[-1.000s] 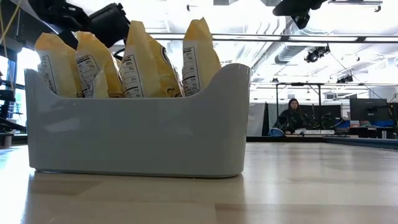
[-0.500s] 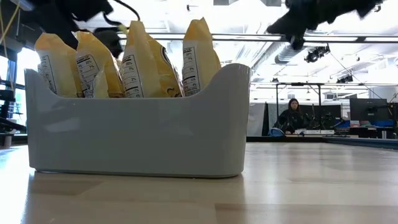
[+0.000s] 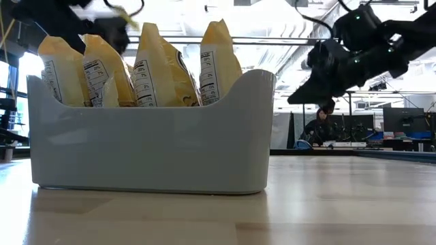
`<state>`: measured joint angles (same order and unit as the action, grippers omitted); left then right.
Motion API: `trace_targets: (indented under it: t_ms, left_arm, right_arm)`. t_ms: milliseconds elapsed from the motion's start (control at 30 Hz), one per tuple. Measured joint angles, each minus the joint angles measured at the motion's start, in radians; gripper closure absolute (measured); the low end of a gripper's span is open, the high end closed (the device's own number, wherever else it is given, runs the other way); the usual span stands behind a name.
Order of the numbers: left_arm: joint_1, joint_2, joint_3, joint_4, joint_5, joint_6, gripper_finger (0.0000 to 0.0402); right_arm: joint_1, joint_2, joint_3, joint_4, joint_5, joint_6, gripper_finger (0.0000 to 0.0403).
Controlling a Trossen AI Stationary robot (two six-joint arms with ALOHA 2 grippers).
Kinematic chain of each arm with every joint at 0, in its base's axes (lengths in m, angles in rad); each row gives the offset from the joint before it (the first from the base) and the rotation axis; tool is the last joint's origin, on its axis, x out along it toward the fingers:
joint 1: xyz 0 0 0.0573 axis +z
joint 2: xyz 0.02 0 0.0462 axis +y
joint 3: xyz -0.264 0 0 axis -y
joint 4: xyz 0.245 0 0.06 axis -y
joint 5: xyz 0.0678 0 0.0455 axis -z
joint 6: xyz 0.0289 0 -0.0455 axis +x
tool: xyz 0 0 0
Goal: Sort Maruchan noodles
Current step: Adjust the bins on the table
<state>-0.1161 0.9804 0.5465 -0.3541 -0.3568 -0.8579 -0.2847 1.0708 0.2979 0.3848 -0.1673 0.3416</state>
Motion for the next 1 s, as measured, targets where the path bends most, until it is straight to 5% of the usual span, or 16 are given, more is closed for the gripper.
trace_targets:
  t_ms: [233, 533, 1000]
  left_arm:
    - [-0.197, 0.001, 0.0, -0.03, 0.177, -0.048, 0.0401]
    - [-0.423, 0.127, -0.06, 0.128, 0.093, -0.243, 0.0401]
    - [-0.496, 0.314, -0.075, 0.412, 0.126, -0.235, 0.0401]
  right_arm:
    - [0.123, 0.008, 0.061, 0.005, -0.001, 0.025, 0.0403]
    - [0.4, 0.093, 0.085, -0.012, 0.051, 0.202, 0.0403]
    - [0.58, 0.424, 0.299, -0.048, 0.054, 0.332, 0.0403]
